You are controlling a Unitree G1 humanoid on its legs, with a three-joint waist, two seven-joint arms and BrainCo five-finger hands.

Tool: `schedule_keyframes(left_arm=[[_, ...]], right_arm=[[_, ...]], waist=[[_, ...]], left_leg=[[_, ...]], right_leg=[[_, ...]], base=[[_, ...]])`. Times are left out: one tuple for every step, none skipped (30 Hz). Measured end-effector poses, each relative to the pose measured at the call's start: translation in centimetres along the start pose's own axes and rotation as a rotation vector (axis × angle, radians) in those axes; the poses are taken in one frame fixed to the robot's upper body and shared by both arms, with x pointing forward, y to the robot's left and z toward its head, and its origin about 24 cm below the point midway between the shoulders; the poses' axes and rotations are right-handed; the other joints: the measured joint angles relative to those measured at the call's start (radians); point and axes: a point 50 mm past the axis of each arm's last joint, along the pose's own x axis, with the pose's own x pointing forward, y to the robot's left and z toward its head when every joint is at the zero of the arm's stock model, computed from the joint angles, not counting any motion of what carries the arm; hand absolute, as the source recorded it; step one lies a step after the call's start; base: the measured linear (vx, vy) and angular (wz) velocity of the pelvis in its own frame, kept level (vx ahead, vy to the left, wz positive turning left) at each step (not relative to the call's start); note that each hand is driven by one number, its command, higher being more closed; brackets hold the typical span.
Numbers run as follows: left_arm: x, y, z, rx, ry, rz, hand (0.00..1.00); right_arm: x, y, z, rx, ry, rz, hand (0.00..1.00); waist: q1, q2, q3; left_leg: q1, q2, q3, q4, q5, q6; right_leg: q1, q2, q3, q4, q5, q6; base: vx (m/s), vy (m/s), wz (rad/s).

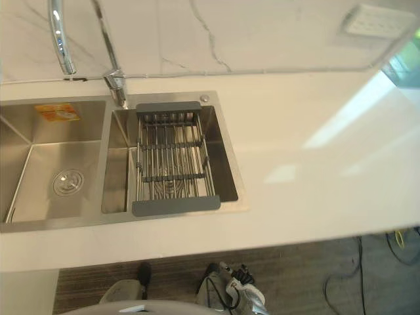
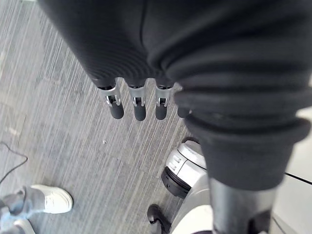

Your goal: Walk over to the sink, pick up the cup, carry it to the dishwasher, place the cup inside the dishwasher, then close the dishwasher door

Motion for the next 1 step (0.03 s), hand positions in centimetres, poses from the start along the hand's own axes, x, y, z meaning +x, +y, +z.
schedule_keyframes(left_arm=[[0.26,-0.26,-0.80,-0.019,0.014,-0.009,0.00]], right_arm=[[0.02,-0.30,-0.08,-0.002,0.017,-0.003,0.00]], waist=[[-0.007,0.010,-0.003]], left_leg=[[0.007,0.017,0.023,-0.015,0.010,-0.011]], right_leg=[[0.022,0.023,-0.018,-0.038,0.007,-0.007]], base=[[0.08,-0.075,0.12]])
